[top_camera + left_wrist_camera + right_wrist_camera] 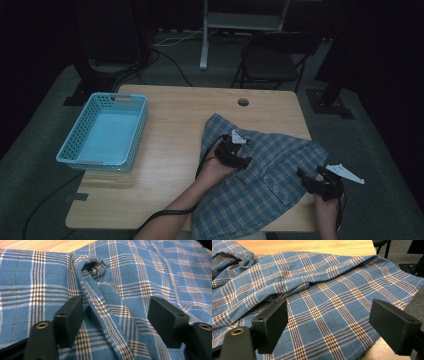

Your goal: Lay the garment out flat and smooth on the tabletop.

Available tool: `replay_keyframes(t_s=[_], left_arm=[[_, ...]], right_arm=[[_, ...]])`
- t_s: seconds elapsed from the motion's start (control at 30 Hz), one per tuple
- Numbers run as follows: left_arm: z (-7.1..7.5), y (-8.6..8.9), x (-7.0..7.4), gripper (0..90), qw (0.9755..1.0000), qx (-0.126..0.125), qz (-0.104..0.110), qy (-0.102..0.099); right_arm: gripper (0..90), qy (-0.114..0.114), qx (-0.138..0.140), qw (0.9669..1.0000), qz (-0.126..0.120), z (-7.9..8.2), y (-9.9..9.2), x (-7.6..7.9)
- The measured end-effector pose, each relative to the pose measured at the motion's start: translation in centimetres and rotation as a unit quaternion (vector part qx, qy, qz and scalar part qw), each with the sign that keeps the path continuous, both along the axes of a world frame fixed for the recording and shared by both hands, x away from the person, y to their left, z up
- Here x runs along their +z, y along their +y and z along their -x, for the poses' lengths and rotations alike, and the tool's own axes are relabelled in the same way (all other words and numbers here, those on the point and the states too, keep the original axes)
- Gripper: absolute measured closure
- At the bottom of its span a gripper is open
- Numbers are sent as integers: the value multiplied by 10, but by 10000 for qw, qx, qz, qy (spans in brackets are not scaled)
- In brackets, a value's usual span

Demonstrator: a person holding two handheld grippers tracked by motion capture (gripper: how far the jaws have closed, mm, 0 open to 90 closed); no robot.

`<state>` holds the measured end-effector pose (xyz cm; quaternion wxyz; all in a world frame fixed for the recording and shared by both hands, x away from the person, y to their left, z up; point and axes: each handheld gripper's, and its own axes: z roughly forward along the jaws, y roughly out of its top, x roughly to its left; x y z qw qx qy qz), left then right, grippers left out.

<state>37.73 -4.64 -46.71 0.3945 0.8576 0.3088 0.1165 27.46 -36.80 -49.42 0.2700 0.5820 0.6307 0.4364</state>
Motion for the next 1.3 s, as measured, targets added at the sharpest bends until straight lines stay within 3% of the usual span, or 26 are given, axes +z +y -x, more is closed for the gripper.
replay_keyframes(t_s=[0.17,0.37,0.67,0.9,1.1,1.3], left_arm=[[0,-2,-8,444,9993,26,-257,-283],[1,1,-11,643,9980,-22,-383,-503],[1,13,-6,854,9994,14,72,-350],[7,28,15,857,9974,128,328,-627],[6,56,30,857,9953,277,601,-707],[4,98,45,856,9912,583,910,-761]], right_arm=[[150,5,8,10000,33,0,1,0],[151,29,-6,10000,63,-1,1,0],[151,50,-38,10000,6,-1,0,0],[151,70,-51,9999,-52,-1,-1,0],[151,73,-56,9999,-58,-2,-2,0],[151,84,-80,9999,-95,-2,-2,-1]])
